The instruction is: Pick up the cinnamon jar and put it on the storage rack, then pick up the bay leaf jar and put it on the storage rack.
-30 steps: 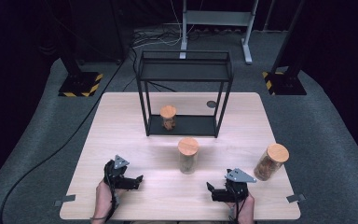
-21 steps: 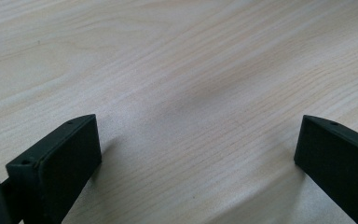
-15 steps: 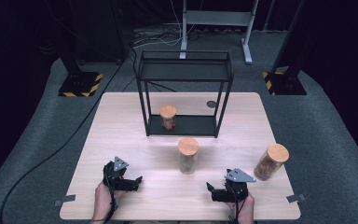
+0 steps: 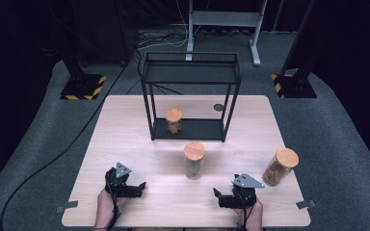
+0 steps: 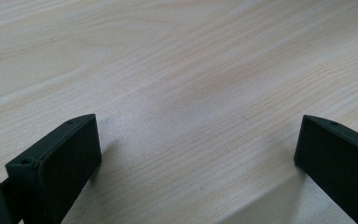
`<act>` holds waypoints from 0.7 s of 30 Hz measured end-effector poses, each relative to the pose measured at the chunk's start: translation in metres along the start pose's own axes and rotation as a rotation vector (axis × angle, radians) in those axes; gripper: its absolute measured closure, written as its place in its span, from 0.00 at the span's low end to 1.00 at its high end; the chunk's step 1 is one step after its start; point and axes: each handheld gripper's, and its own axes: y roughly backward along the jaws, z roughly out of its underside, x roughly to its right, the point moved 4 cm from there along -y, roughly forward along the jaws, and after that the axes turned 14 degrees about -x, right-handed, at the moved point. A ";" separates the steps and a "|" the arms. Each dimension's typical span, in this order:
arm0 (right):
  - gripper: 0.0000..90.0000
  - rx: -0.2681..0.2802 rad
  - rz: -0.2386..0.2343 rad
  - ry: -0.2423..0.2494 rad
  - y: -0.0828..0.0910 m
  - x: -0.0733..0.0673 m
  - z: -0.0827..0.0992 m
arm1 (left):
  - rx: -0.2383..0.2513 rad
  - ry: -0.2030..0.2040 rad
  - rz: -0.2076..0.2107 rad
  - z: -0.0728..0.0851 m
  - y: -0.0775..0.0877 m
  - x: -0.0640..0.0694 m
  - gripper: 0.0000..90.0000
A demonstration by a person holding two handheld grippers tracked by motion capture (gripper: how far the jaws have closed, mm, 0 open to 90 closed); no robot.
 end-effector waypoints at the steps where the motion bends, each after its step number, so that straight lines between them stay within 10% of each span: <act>1: 0.02 0.000 0.000 0.001 0.000 0.000 0.000 | 0.000 -0.001 0.000 0.000 0.000 0.000 0.00; 21: 0.02 -0.005 0.022 -0.020 0.000 0.001 0.000 | -0.002 0.004 -0.007 0.003 0.002 0.000 0.00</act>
